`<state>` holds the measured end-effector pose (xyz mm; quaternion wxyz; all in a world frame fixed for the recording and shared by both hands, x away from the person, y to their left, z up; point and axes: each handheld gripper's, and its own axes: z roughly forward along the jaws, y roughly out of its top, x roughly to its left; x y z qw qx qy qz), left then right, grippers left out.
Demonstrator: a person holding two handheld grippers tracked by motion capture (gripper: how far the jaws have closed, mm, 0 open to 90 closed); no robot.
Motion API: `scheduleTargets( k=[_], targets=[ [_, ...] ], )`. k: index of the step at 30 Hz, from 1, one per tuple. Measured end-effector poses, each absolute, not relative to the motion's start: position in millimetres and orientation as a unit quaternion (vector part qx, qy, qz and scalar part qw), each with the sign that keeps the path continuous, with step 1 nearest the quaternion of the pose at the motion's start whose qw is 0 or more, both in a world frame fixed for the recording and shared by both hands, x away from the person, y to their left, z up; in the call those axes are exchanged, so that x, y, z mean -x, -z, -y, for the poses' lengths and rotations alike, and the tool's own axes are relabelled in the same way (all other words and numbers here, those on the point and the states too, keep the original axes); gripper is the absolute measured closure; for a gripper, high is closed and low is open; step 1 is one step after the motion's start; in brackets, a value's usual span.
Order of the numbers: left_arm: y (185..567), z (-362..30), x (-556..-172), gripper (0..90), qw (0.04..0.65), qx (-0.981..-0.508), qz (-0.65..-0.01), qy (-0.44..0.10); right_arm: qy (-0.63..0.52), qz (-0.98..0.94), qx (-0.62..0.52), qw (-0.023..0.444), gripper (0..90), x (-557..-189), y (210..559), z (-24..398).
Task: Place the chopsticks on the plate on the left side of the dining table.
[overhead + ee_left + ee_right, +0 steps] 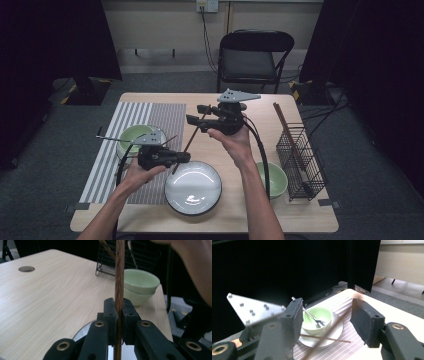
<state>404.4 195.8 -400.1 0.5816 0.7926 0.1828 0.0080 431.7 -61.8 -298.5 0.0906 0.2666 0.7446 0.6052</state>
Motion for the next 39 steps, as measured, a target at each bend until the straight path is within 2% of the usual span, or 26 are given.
scheduleTargets(
  k=[3, 6, 9, 13, 17, 24, 29, 34, 39],
  targets=[
    [398, -202, -405, 84.6, 0.604, -0.773, -0.193, -0.009, -0.608, -0.743, -0.268, 0.080, 42.2, -428, 307, 60],
    [396, -207, -406, 84.6, 0.613, -0.764, -0.200, -0.012, -0.606, -0.747, -0.263, 0.067, 45.7, -425, 321, 52],
    [397, -209, -406, 84.6, 0.618, -0.758, -0.209, -0.015, -0.608, -0.746, -0.264, 0.052, 53.2, -424, 332, 44],
    [398, -209, -407, 84.6, 0.616, -0.758, -0.214, -0.022, -0.621, -0.739, -0.259, 0.043, 71.1, -422, 340, 34],
    [399, -205, -405, 84.5, 0.611, -0.763, -0.207, -0.025, -0.630, -0.734, -0.251, 0.040, 82.2, -420, 338, 25],
    [397, -203, -402, 82.8, 0.614, -0.762, -0.203, -0.035, -0.628, -0.739, -0.241, 0.034, 85.1, -417, 332, 16],
    [396, -207, -403, 76.2, 0.619, -0.756, -0.208, -0.037, -0.623, -0.741, -0.249, 0.039, 85.1, -418, 333, 22],
    [398, -204, -403, 73.7, 0.617, -0.760, -0.201, -0.030, -0.632, -0.732, -0.252, 0.043, 85.1, -418, 331, 29],
    [399, -201, -402, 77.9, 0.619, -0.762, -0.190, -0.028, -0.638, -0.726, -0.252, 0.045, 85.1, -418, 325, 30]
  ],
)
